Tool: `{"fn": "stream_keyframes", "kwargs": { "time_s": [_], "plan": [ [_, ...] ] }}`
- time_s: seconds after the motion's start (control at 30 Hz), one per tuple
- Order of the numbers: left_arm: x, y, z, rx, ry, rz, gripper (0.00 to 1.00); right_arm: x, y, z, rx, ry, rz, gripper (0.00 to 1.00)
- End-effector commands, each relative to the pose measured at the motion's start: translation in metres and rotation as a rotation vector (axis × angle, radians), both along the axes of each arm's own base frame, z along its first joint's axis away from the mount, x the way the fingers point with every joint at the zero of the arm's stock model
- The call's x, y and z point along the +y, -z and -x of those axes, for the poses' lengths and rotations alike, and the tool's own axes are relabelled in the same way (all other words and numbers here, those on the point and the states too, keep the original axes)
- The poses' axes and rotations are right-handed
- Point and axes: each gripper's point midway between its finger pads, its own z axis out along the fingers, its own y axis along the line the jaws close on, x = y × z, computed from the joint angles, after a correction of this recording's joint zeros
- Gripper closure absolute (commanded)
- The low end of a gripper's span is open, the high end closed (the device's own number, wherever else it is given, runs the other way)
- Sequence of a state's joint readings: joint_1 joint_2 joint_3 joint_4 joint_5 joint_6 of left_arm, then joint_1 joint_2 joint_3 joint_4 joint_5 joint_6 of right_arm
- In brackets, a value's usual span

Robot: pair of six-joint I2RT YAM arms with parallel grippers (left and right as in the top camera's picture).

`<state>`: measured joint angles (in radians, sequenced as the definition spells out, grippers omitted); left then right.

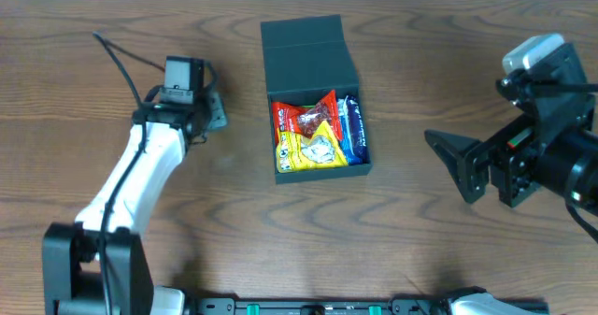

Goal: Pack container

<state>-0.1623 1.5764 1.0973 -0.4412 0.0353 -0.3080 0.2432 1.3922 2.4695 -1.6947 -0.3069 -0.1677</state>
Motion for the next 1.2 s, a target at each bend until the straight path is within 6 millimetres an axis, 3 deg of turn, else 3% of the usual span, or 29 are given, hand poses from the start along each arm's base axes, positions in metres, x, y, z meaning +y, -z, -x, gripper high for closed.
{"fn": "stream_keyframes", "kwargs": {
  "time_s": [0.0,0.27,0.47,0.83,0.9,1.0,1.03,1.17],
  "plan": [
    [-0.047,-0.03,0.0,-0.065,0.085,0.07,0.84,-0.007,0.0,-0.002,0.005,0.05,-0.001,0.01],
    [-0.175,-0.055,0.023,-0.144,0.201,0.272,0.82,-0.008,-0.001,0.001,-0.002,0.05,-0.004,0.01],
    [-0.224,-0.054,0.031,-0.171,0.26,0.346,0.82,-0.008,-0.002,0.003,0.0,0.058,-0.015,0.01],
    [-0.253,-0.014,0.043,-0.082,0.274,0.351,0.81,-0.008,-0.003,0.003,-0.001,0.057,-0.015,0.01],
    [-0.258,-0.014,0.043,-0.086,0.283,0.365,0.75,-0.008,-0.002,0.003,0.0,0.058,-0.015,0.01],
    [-0.262,-0.015,0.042,-0.093,0.292,0.378,0.41,-0.008,-0.002,0.003,0.0,0.058,-0.015,0.01],
    [-0.262,-0.015,0.042,-0.093,0.292,0.377,0.35,-0.008,-0.002,0.003,0.0,0.058,-0.015,0.01],
    [-0.26,-0.014,0.041,-0.1,0.312,0.359,0.33,-0.008,-0.002,0.003,0.0,0.058,-0.015,0.01]
  ]
}}
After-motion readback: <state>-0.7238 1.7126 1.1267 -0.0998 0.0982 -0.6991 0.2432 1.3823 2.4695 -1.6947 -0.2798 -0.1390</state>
